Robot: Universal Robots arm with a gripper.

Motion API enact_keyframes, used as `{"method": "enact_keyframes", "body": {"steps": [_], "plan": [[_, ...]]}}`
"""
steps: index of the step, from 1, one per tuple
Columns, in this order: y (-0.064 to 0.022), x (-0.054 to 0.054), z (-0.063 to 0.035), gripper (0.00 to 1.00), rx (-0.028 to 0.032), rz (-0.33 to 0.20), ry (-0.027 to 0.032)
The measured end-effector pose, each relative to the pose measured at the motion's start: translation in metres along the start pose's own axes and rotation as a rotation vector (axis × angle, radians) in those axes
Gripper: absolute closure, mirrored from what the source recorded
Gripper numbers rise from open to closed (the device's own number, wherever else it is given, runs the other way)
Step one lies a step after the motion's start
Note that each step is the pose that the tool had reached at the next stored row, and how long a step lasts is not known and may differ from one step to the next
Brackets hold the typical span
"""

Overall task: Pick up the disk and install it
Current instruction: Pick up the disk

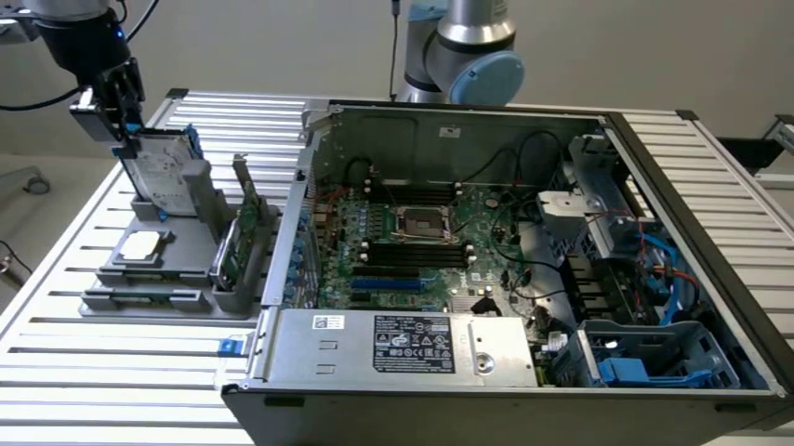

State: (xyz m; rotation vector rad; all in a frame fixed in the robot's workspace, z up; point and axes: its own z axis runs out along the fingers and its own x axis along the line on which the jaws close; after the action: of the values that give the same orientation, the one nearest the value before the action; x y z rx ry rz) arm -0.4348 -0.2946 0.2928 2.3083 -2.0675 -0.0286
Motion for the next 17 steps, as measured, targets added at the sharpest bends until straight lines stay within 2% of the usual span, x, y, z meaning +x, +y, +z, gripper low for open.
{"method": "enact_keyframes", "body": {"steps": [6,12,17], "plan": [[0.0007,-0.0003,0.0088,0.46,-0.0001,0.0,0.0],[0.0022,-0.0008,0.01,0.46,0.0,0.0,-0.0001],[0.0027,-0.0009,0.0107,0.46,0.002,0.003,-0.003]]}}
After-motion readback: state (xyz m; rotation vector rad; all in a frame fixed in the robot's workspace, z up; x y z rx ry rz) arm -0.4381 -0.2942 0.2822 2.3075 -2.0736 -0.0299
